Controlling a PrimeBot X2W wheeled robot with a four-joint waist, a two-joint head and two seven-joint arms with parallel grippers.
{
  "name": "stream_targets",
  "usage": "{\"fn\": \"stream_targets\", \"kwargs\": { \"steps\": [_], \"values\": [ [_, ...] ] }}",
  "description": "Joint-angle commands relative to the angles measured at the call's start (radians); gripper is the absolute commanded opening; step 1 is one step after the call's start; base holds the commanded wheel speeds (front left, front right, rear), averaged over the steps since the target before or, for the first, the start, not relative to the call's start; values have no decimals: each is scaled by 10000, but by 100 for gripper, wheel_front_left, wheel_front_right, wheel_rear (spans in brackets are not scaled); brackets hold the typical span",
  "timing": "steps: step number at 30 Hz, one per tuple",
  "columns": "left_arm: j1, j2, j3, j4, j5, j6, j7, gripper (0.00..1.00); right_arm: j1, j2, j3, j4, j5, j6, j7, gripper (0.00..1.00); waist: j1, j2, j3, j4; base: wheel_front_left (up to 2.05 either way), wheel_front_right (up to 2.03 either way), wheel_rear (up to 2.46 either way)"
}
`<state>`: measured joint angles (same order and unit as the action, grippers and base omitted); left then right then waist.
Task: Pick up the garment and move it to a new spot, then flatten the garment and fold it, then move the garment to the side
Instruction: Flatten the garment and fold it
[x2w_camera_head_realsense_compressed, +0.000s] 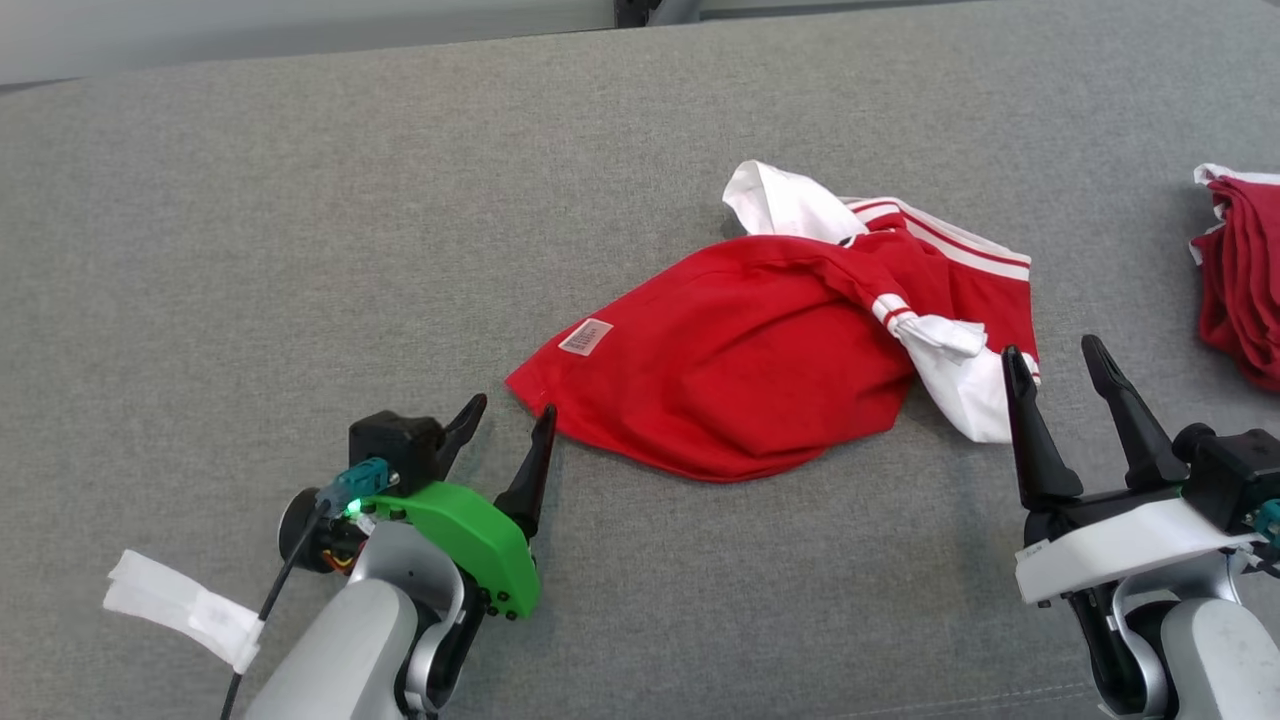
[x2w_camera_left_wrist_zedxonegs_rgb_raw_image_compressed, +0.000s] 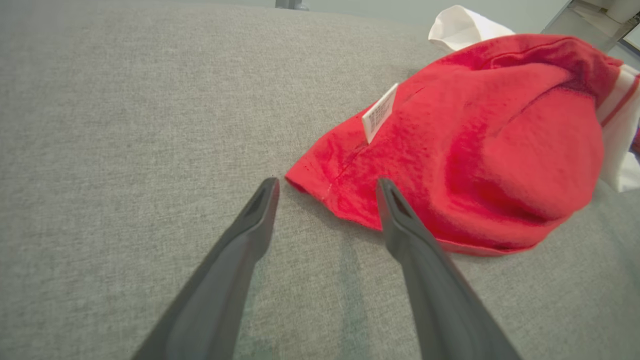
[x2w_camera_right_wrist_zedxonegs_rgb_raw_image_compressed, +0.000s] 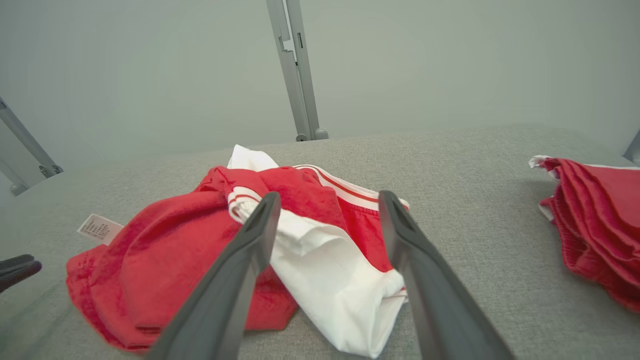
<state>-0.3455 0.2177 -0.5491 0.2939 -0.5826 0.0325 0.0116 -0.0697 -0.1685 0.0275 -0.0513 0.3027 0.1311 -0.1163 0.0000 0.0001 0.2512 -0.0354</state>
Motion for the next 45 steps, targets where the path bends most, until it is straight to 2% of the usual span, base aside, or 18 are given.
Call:
{"fn": "stream_targets", "kwargs": {
  "steps": [1, 6, 7, 9, 10, 19, 26, 37, 38, 39, 40, 41, 42, 45],
  "values": [
    [-225, -16, 0, 158, -99, -86, 17, 100, -119, -25, 4, 44, 45, -8, -42, 100, 0, -1, 345, -284, 0, 0, 0],
    [-597, -219, -30, 913, -214, -323, -6, 100, -200, -17, -31, 176, 124, -8, -132, 100, 0, -1, 522, -405, 0, 0, 0],
    [-652, -234, -24, 1000, -242, -362, -53, 74, -202, -20, -51, 203, 134, -8, -138, 100, 0, -1, 540, -417, 0, 0, 0],
    [-727, -252, -7, 1185, -277, -436, -149, 10, -210, -40, -81, 258, 148, -8, -149, 100, 0, -1, 549, -435, 0, 0, 0],
    [-767, -272, -8, 1267, -290, -490, -207, 0, -217, -56, -105, 282, 163, -8, -152, 100, 0, -1, 557, -437, 0, 0, 0],
    [-1037, -246, 24, 1749, -218, -557, -616, 0, -355, -565, -189, 906, 227, -7, 27, 100, 0, -1, 564, -403, 0, 0, 0],
    [-1195, -276, -94, 1827, -93, -534, -763, 0, -1087, -1261, 973, 1597, 455, -7, 13, 100, 0, -1, 638, -73, 0, 0, 0],
    [-1284, -266, -260, 1753, 6, -480, -866, 0, -2315, -1532, 2394, 2821, 1086, -8, -112, 100, 0, -1, 752, 331, 0, 0, 0],
    [-1286, -258, -257, 1721, -1, -464, -904, 0, -2393, -1556, 2499, 2958, 1145, -8, -94, 88, 0, -1, 764, 350, 0, 0, 0],
    [-1297, -250, -261, 1695, 11, -444, -939, 0, -2478, -1577, 2581, 3056, 1206, -8, -131, 42, 0, -1, 778, 371, 0, 0, 0],
    [-1300, -245, -267, 1664, 6, -420, -949, 0, -2540, -1600, 2627, 3150, 1262, -8, -204, 23, 0, -1, 783, 393, 0, 0, 0],
    [-1300, -245, -267, 1664, 6, -420, -949, 0, -2540, -1600, 2627, 3150, 1262, -8, -204, 23, 0, -1, 783, 393, 0, 0, 0],
    [-1297, -235, -268, 1635, 14, -407, -1001, 0, -2592, -1602, 2668, 3215, 1312, -8, -287, 0, 0, -1, 782, 410, 0, 0, 0],
    [-1289, -193, -229, 1468, 67, -323, -1192, 0, -2652, -1671, 2707, 3268, 1417, -8, -571, 0, 0, -1, 756, 429, 0, 0, 0]
  ]
}}
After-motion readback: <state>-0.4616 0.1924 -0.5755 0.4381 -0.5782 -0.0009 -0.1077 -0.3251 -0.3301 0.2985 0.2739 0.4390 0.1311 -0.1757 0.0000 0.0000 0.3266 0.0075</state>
